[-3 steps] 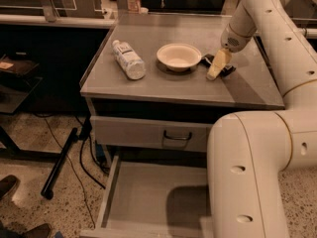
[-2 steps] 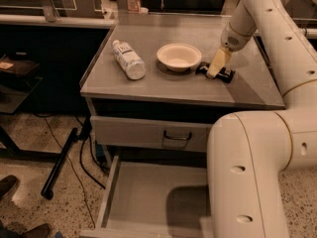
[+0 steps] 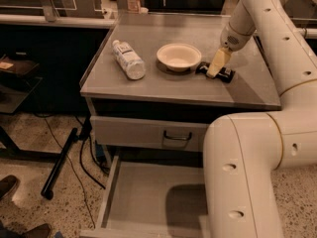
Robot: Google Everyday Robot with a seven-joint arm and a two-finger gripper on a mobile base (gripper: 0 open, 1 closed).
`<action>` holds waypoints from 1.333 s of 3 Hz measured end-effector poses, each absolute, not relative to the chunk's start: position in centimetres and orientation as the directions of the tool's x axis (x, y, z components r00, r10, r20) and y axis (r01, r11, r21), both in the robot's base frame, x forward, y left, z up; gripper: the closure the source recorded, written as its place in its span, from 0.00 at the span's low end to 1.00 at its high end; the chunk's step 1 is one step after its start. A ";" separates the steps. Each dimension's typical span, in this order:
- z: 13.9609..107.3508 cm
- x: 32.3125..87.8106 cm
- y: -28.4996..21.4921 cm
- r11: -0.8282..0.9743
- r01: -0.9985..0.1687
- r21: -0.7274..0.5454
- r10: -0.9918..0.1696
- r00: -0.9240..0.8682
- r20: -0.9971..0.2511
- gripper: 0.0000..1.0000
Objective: Place rxbar chocolate into middle drawer
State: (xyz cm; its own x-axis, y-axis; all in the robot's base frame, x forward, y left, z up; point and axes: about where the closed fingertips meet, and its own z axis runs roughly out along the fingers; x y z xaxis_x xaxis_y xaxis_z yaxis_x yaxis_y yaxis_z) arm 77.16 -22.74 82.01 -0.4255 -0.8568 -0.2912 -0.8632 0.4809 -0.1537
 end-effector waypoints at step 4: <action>91.0 74.0 -27.7 0.374 -0.869 -0.323 -0.870 -0.208 -0.447 1.00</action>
Offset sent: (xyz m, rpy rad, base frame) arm -0.0759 -0.0382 0.0807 0.1065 -0.1866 0.1025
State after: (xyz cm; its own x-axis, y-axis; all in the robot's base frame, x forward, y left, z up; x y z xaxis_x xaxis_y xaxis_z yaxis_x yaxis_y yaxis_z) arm 74.00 -27.69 90.97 -0.2082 -0.8699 -0.4471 -0.8694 0.3740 -0.3228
